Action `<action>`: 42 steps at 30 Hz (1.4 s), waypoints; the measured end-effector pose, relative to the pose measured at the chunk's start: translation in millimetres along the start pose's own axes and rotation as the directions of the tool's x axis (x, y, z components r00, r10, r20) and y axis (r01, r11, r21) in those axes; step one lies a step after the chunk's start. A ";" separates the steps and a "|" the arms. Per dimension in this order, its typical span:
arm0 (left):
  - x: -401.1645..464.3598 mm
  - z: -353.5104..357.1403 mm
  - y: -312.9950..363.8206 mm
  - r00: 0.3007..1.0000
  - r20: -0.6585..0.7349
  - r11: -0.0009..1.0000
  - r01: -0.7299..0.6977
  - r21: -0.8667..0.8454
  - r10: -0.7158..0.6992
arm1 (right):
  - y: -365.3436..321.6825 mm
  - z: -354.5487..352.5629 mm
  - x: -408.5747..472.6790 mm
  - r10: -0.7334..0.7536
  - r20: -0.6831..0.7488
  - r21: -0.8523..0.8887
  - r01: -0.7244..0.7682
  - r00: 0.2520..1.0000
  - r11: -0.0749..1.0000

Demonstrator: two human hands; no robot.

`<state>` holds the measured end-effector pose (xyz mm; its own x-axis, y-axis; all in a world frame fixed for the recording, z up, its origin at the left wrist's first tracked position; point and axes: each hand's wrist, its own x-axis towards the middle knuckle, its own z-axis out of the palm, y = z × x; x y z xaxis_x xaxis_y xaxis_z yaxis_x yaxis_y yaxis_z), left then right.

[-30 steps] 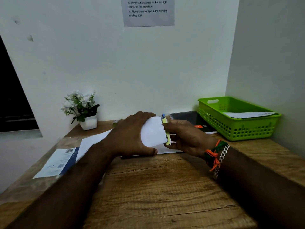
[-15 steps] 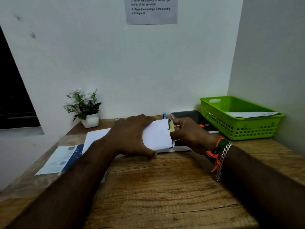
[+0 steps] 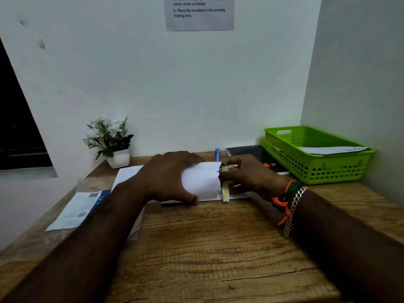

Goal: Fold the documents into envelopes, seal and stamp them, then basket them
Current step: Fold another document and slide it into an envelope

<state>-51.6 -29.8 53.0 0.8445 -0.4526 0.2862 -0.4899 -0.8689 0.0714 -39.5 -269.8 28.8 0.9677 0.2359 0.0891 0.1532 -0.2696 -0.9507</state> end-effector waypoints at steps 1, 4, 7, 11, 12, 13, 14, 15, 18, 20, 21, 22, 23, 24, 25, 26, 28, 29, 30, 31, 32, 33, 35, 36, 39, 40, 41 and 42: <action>0.1 -0.6 -2.6 1.000 -0.008 1.000 0.007 -0.006 -0.007 | -0.7 -3.6 0.7 -0.004 -0.026 0.018 0.004 1.000 1.000; -0.6 -1.3 -10.4 0.999 -0.042 0.999 0.024 -0.040 -0.025 | 7.9 -18.0 10.5 -0.130 -0.188 -0.206 0.090 0.974 0.974; -0.4 -0.9 -15.2 0.998 -0.042 0.997 0.044 -0.059 -0.047 | 21.0 -26.6 18.7 -0.180 -0.145 -0.540 0.075 0.973 0.838; -0.8 -0.1 -17.9 0.998 -0.023 0.998 0.056 -0.033 -0.056 | 24.4 -24.7 16.4 -0.130 -0.016 -0.658 0.087 0.991 0.748; -0.9 0.1 -19.4 0.998 -0.025 0.998 0.056 -0.026 -0.057 | 24.1 -24.4 15.4 -0.123 0.007 -0.678 0.095 0.992 0.729; -0.7 0.1 -20.7 0.998 -0.029 0.998 0.055 -0.022 -0.056 | 23.4 -24.1 14.7 -0.116 0.019 -0.691 0.097 0.993 0.716; -0.6 0.3 -22.4 0.998 -0.033 0.998 0.056 -0.020 -0.057 | 23.0 -24.4 14.7 -0.113 0.024 -0.697 0.098 0.993 0.710; -0.4 0.4 -24.1 0.998 -0.034 0.998 0.059 -0.018 -0.060 | 22.2 -25.0 14.8 -0.110 0.025 -0.698 0.096 0.994 0.710; 0.9 2.5 -28.5 0.997 -0.036 0.997 0.074 -0.019 -0.075 | 22.5 -24.4 16.4 -0.097 0.052 -0.708 0.105 0.994 0.698; 1.6 4.4 -30.9 0.996 -0.037 0.997 0.078 -0.018 -0.079 | 23.1 -22.6 16.6 -0.083 0.070 -0.708 0.108 0.994 0.698; 1.5 4.9 -31.5 0.996 -0.039 0.997 0.078 -0.015 -0.079 | 23.0 -22.0 16.0 -0.081 0.071 -0.707 0.108 0.994 0.699; 1.3 4.9 -31.8 0.996 -0.043 0.997 0.079 -0.011 -0.079 | 22.9 -22.0 15.4 -0.080 0.072 -0.703 0.107 0.994 0.703; 1.1 4.6 -31.9 0.996 -0.048 0.997 0.079 -0.005 -0.080 | 22.3 -22.4 14.4 -0.076 0.080 -0.701 0.110 0.994 0.705; 0.9 4.4 -32.0 0.995 -0.053 0.997 0.080 0.003 -0.080 | 21.1 -22.9 13.0 -0.069 0.095 -0.705 0.116 0.993 0.700; 0.8 4.2 -32.2 0.995 -0.055 0.997 0.081 0.011 -0.080 | 19.4 -23.6 11.4 -0.057 0.109 -0.714 0.118 0.992 0.690; 0.8 4.2 -32.3 0.995 -0.054 0.997 0.081 0.017 -0.080 | 18.0 -24.3 10.1 -0.045 0.118 -0.723 0.116 0.992 0.681; 0.9 5.3 -33.1 0.996 -0.046 0.996 0.083 0.019 -0.082 | 17.0 -26.1 9.5 -0.030 0.116 -0.724 0.106 0.993 0.682; 1.1 6.4 -33.6 0.996 -0.040 0.996 0.083 0.019 -0.082 | 17.0 -26.9 9.5 -0.019 0.110 -0.718 0.092 0.994 0.690; 1.0 7.4 -34.0 0.996 -0.032 0.996 0.081 0.020 -0.081 | 16.7 -27.2 9.4 -0.002 0.104 -0.711 0.076 0.995 0.699; 1.3 8.4 -34.6 0.996 -0.021 0.996 0.082 0.022 -0.081 | 16.2 -27.6 9.7 0.017 0.101 -0.706 0.060 0.995 0.706; 1.3 9.3 -35.4 0.996 -0.012 0.996 0.084 0.019 -0.083 | 15.9 -28.4 10.2 0.029 0.098 -0.700 0.048 0.995 0.713; 1.5 9.9 -36.6 0.996 -0.010 0.996 0.084 0.015 -0.084 | 15.6 -29.9 10.5 0.036 0.101 -0.690 0.044 0.994 0.723; 1.6 9.8 -39.3 0.996 -0.028 0.997 0.080 0.008 -0.080 | 14.1 -34.6 10.4 0.037 0.099 -0.654 0.037 0.994 0.755; 1.4 9.4 -40.8 0.996 -0.043 0.997 0.081 0.002 -0.081 | 13.1 -38.0 10.1 0.025 0.076 -0.629 0.029 0.997 0.777; -0.1 7.5 -45.0 0.993 -0.077 0.996 0.094 -0.008 -0.094 | 10.1 -52.2 9.9 -0.065 -0.078 -0.530 0.014 0.995 0.848; -0.8 6.9 -46.1 0.991 -0.087 0.995 0.101 -0.005 -0.101 | 8.8 -57.0 9.4 -0.101 -0.136 -0.491 0.022 0.986 0.871; -1.1 6.3 -47.2 0.989 -0.096 0.994 0.109 -0.001 -0.109 | 8.1 -61.8 9.7 -0.140 -0.194 -0.463 0.035 0.971 0.886; -1.5 5.4 -48.2 0.987 -0.106 0.993 0.118 0.004 -0.117 | 7.9 -66.3 10.3 -0.181 -0.257 -0.456 0.046 0.949 0.889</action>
<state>-28.1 11.7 44.0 0.8681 -0.3244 0.3758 -0.3862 -0.9169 0.1005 -15.1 -331.4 42.0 0.9422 0.0331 0.3333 0.2724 -0.6546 -0.7051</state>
